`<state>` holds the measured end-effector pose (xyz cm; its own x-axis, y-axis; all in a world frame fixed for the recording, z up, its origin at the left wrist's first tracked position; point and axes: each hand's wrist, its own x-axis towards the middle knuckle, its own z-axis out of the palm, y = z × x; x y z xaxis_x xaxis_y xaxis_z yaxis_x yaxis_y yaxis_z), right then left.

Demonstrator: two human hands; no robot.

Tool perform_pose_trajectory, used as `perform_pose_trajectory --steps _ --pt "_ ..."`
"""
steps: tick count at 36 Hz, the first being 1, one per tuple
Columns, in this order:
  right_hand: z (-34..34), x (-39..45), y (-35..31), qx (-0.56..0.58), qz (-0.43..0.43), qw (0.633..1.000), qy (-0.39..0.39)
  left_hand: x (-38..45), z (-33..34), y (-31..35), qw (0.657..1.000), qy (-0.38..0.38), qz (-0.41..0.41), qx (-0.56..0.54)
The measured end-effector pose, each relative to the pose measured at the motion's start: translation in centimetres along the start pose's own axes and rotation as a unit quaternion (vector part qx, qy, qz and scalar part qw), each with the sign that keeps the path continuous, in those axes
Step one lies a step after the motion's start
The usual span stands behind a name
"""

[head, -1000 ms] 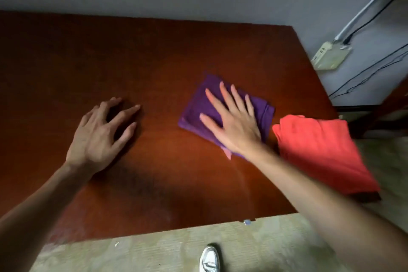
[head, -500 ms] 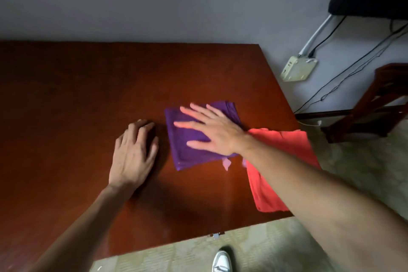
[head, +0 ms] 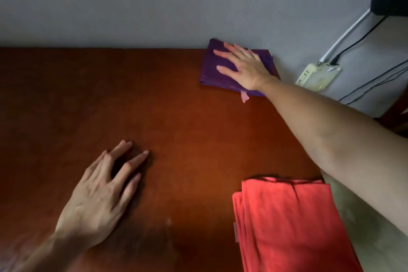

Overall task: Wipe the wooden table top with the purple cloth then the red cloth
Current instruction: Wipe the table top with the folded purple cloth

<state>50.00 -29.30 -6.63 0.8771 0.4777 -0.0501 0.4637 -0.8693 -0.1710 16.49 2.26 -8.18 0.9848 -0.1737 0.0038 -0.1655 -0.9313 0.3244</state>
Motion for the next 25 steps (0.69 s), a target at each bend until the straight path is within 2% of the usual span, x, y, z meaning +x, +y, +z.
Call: perform_pose_trajectory --steps 5,9,13,16,21,25 --pt "1.0 -3.2 -0.9 0.023 0.127 0.991 0.040 0.0 -0.1 0.1 1.000 -0.008 -0.009 -0.006" --pt "2.1 -10.1 -2.6 0.012 0.136 0.989 0.051 -0.1 -0.1 0.2 1.000 0.000 -0.008 -0.013" --pt "3.4 -17.6 -5.6 -0.006 0.091 0.994 0.054 -0.3 0.0 0.4 1.000 0.011 -0.010 -0.017" --pt "4.3 -20.0 -7.2 -0.026 0.039 0.998 0.046 -0.5 0.0 0.6 1.000 0.015 -0.013 -0.007" --pt "4.0 -19.0 -6.5 -0.049 -0.020 0.998 0.028 -0.7 -0.1 1.0 0.997 0.040 -0.064 0.025" --pt "3.0 -15.0 -5.4 -0.057 -0.136 0.989 -0.017 -0.7 0.1 0.9 0.996 0.037 -0.073 0.023"
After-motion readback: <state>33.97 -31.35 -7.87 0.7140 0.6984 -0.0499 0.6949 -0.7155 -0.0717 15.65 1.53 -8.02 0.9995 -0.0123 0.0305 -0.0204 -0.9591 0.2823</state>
